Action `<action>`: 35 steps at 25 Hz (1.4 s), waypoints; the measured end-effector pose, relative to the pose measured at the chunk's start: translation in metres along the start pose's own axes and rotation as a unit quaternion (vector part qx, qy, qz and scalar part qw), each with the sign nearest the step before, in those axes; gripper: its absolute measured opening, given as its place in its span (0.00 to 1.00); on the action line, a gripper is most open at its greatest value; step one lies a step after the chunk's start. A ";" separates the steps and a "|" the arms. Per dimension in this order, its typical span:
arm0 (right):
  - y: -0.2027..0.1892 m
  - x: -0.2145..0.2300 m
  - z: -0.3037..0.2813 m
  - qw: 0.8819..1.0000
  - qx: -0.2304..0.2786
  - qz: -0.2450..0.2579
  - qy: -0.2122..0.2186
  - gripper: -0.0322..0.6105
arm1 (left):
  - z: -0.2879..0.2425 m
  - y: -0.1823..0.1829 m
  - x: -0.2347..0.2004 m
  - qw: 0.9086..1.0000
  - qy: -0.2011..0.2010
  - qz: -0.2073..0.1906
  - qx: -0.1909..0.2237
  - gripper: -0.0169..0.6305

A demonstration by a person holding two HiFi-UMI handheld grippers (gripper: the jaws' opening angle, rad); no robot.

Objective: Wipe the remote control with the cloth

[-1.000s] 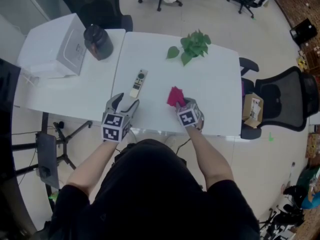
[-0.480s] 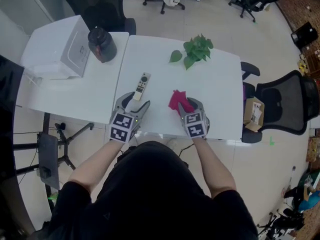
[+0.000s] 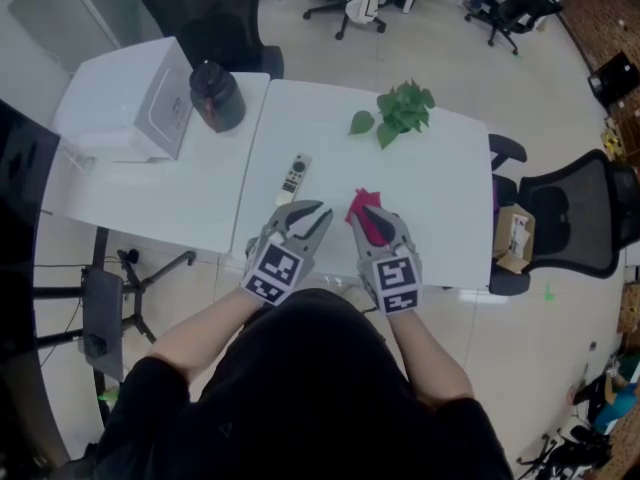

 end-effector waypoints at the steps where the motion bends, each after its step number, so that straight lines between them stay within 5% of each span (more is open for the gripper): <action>1: 0.001 -0.002 0.002 1.000 0.003 -0.001 0.002 0.15 | 0.000 0.001 0.001 1.000 -0.002 -0.003 0.001 0.11; 4: 0.002 -0.007 0.005 1.000 0.008 -0.004 0.006 0.11 | 0.001 0.002 0.003 1.000 -0.004 -0.010 0.001 0.03; 35: -0.008 -0.014 0.005 1.000 -0.007 -0.014 0.016 0.06 | 0.007 -0.007 0.004 1.000 0.001 -0.010 -0.009 0.03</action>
Point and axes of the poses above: the fingertips, and each gripper's own axes: z backward along the fingers, x to its right, y out of its top, the point moved 9 cm from there along z, backward along the fingers, and after that the axes turned 4 degrees about -z, right-handed, at the moved point
